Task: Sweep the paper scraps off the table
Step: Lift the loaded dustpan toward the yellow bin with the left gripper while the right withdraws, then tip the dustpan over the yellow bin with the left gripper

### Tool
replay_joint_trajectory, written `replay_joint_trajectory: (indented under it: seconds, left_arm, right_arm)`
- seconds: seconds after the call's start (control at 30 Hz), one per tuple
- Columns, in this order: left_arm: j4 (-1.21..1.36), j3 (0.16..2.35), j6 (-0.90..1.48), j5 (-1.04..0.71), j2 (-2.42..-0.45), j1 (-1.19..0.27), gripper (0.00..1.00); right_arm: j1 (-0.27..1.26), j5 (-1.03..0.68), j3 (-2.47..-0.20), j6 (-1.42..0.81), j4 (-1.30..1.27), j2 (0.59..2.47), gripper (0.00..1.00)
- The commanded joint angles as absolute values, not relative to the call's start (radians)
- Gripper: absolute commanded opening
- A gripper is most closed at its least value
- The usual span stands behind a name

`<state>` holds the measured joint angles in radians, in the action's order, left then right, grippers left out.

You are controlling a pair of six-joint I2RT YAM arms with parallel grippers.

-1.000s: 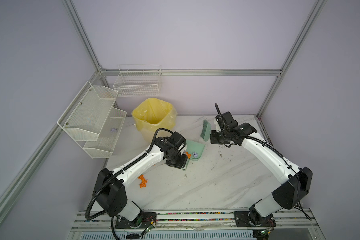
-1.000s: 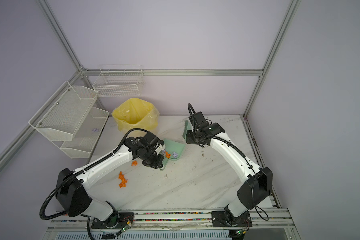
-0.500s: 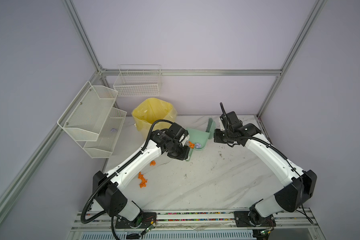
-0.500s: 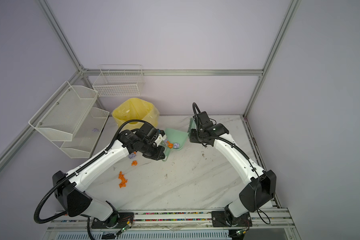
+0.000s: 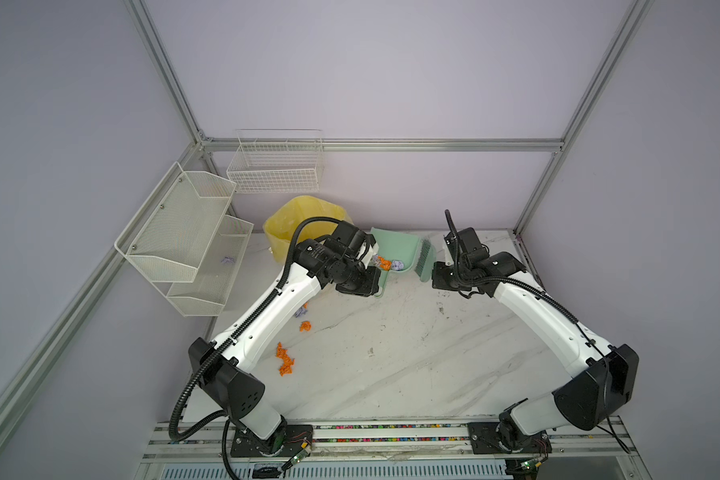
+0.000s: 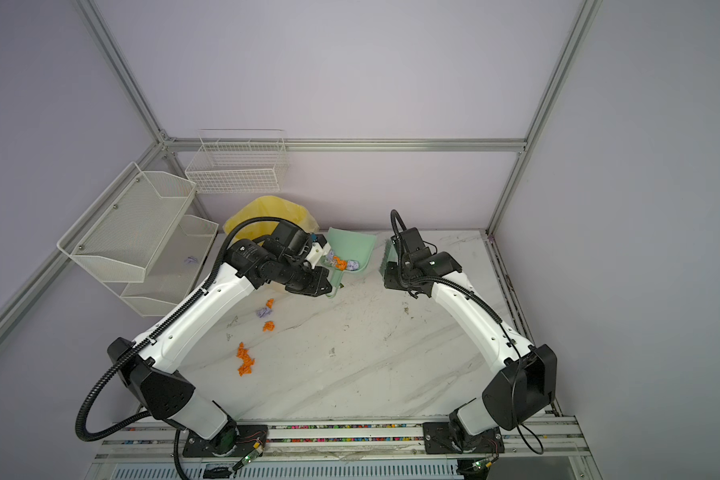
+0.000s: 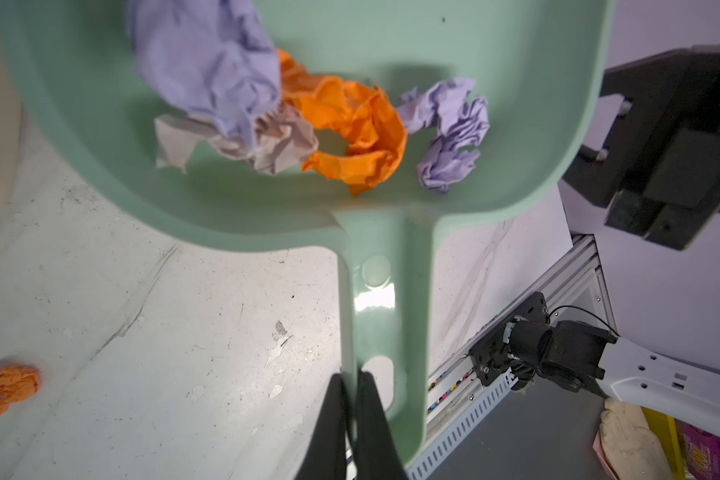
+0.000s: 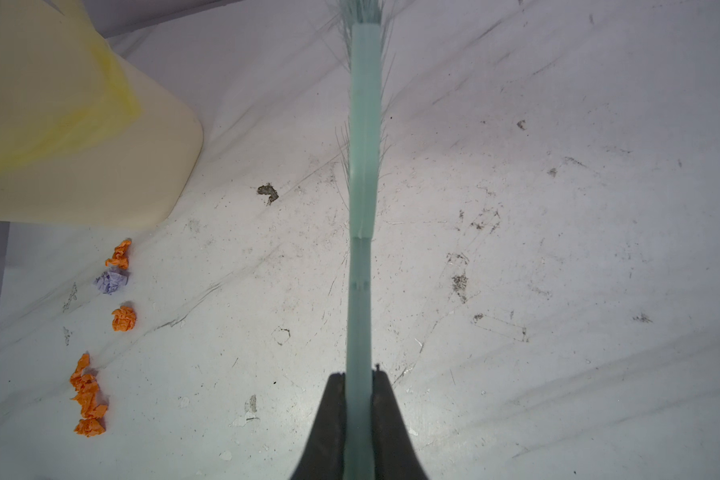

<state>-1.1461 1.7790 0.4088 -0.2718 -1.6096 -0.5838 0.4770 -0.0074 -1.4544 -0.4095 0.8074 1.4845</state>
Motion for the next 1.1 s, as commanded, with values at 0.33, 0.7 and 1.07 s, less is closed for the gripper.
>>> replay_joint_trajectory:
  seconds: [0.33, 0.7, 1.07]
  left_arm:
    - [-1.023, 1.897, 0.486, -0.470, -1.575, -0.359, 0.00]
    - [-0.694, 1.690, 0.725, -0.730, -1.507, -0.182, 0.00]
    - [-0.298, 1.413, 1.042, -0.893, -1.422, -0.015, 0.00]
  right_arm:
    - [0.471, -0.015, -1.417, -0.399, 0.753, 1.460, 0.00]
    - [0.471, -0.021, -1.417, -0.394, 0.757, 1.456, 0.00]
    - [0.471, -0.014, -1.424, -0.378, 0.760, 1.453, 0.00]
